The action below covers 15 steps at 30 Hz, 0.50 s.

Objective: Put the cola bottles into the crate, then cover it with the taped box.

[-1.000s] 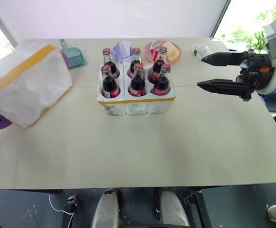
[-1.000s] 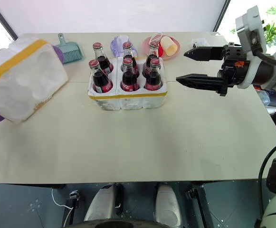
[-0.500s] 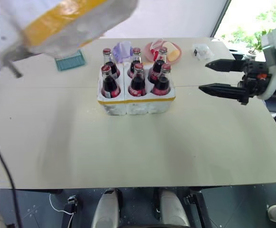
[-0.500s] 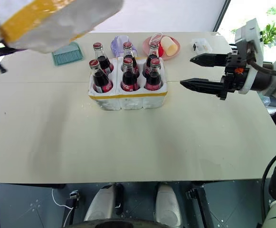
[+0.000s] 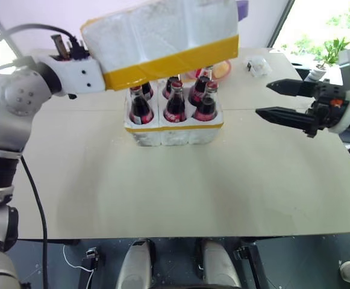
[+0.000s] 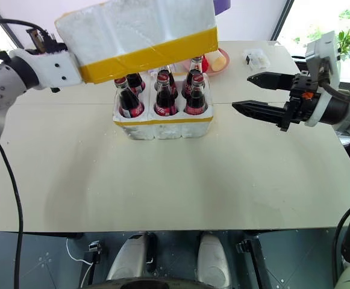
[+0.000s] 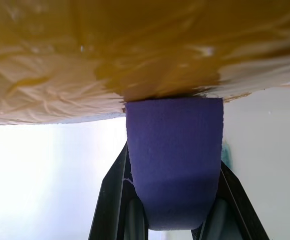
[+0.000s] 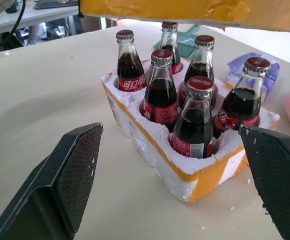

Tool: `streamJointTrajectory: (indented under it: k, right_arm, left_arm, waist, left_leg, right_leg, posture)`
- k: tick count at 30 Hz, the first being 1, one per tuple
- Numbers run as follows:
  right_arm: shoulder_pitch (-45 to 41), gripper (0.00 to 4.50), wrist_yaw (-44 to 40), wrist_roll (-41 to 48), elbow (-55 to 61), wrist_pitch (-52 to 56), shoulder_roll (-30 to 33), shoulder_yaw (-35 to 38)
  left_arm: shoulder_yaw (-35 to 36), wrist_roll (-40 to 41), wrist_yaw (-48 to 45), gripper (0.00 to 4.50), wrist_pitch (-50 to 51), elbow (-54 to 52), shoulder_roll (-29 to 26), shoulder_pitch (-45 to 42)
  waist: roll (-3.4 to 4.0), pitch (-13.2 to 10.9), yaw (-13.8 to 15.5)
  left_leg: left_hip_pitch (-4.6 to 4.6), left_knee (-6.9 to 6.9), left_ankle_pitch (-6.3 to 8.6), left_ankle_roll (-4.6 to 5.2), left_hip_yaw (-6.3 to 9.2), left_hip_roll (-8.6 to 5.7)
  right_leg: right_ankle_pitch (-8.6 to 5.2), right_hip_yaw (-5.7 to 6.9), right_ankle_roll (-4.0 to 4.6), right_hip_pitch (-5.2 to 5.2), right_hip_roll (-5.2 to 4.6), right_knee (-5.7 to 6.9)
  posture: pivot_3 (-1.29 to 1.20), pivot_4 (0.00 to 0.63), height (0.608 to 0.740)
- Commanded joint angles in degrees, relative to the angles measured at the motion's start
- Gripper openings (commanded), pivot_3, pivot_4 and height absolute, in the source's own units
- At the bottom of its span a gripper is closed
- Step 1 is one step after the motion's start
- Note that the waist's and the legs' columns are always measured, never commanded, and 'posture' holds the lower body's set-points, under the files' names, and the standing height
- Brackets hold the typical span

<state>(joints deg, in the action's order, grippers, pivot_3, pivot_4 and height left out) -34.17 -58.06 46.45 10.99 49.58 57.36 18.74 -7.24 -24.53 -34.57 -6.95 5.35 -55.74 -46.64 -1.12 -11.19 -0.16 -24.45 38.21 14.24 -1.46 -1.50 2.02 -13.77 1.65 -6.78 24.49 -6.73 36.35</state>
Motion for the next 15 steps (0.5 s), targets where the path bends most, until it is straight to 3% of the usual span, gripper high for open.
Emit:
streamJointTrajectory:
  k: [1,7,15]
  right_arm:
    - [-0.19,4.50,1.18,1.68,1.59,-0.34,-0.24,2.48]
    - [-0.67,4.50,2.51,2.28,1.60,-0.76,-1.25,1.80]
    - [-0.13,4.50,3.24,2.88,2.28,-0.89,-1.84,1.84]
  left_arm:
    - [-2.32,-8.95,3.94,0.40,-5.74,-2.50,-2.67,1.24]
    - [-4.23,-16.73,8.47,0.40,-9.32,-1.99,-2.08,1.69]
    - [-4.48,-19.38,11.60,0.40,-11.99,1.70,-2.26,4.45]
  waist:
    - [0.00,0.00,0.05]
    - [0.00,0.00,0.67]
    - [0.01,0.01,0.59]
  left_leg:
    - [0.00,0.00,0.00,0.00,0.00,0.00]
    - [0.00,0.00,0.00,0.00,-0.01,0.00]
    - [0.02,-0.01,0.00,0.00,-0.01,0.00]
  right_leg:
    - [0.00,0.00,0.00,0.00,0.00,-0.01]
    - [0.00,-0.01,0.00,0.00,0.00,-0.01]
    - [0.00,0.00,0.00,0.00,0.00,-0.01]
  posture:
    - [0.00,0.150,0.736]
    - [0.00,0.150,0.736]
    - [0.00,0.150,0.736]
